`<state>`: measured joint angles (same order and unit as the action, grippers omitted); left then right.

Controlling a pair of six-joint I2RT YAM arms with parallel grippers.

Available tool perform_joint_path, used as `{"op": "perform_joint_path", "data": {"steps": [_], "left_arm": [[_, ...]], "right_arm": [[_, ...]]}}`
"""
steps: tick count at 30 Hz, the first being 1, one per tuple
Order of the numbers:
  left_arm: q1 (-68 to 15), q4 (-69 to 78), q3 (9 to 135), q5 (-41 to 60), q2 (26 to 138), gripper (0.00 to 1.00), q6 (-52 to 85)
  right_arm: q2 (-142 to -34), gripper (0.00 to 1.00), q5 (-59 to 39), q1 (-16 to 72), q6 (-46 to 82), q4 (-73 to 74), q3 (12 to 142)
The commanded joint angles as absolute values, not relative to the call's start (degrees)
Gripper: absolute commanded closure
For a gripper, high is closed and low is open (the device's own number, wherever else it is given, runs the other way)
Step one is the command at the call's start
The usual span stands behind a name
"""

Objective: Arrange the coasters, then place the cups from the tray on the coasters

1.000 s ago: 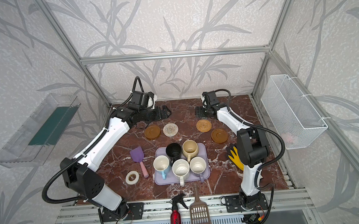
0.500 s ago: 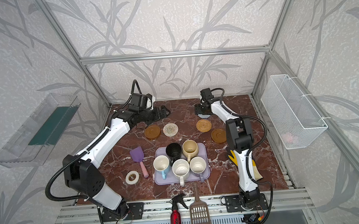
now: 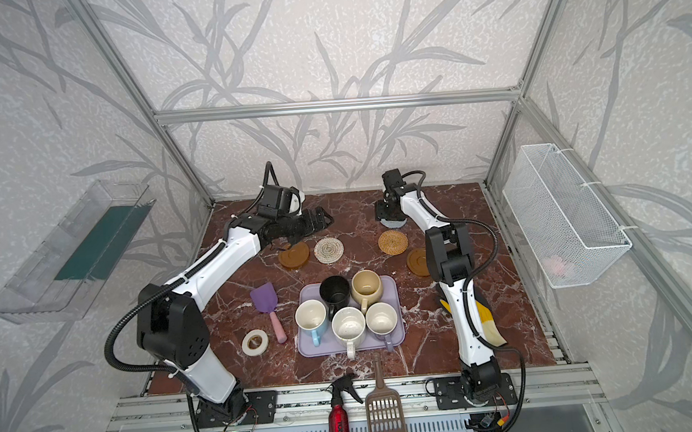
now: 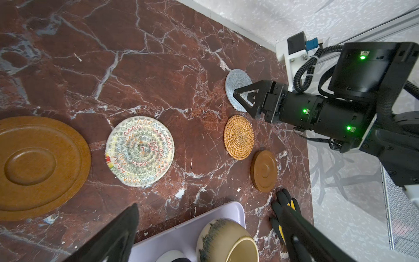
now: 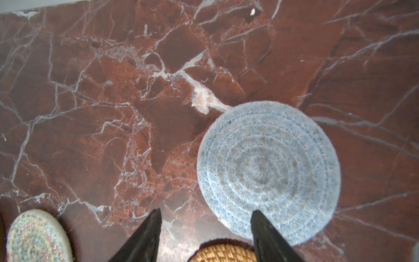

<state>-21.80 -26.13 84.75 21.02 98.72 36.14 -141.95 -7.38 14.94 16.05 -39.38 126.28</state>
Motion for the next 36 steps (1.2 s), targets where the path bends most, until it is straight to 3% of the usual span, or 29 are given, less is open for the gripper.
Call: {"op": "perform_joint_path", "data": {"steps": [1,12,30,36], "left_arm": [[-22.1,-24.7,84.9,21.8,100.0,0.01,36.6],[-22.2,-22.7,84.0,23.3,101.6,0.01,38.1],[-22.7,-23.5,83.2,23.4,101.8,0.01,38.6],[-22.7,-23.6,82.2,22.6,100.7,0.01,38.5]], "right_arm": [[-145.9,0.40,-7.6,14.7,15.8,-45.4,131.9],[-155.4,0.42,-9.8,14.8,14.7,-54.9,146.6],[-158.4,0.50,-18.0,21.0,10.0,-56.4,151.8],[-156.4,0.52,-19.5,23.3,8.3,-58.6,148.0]]}}
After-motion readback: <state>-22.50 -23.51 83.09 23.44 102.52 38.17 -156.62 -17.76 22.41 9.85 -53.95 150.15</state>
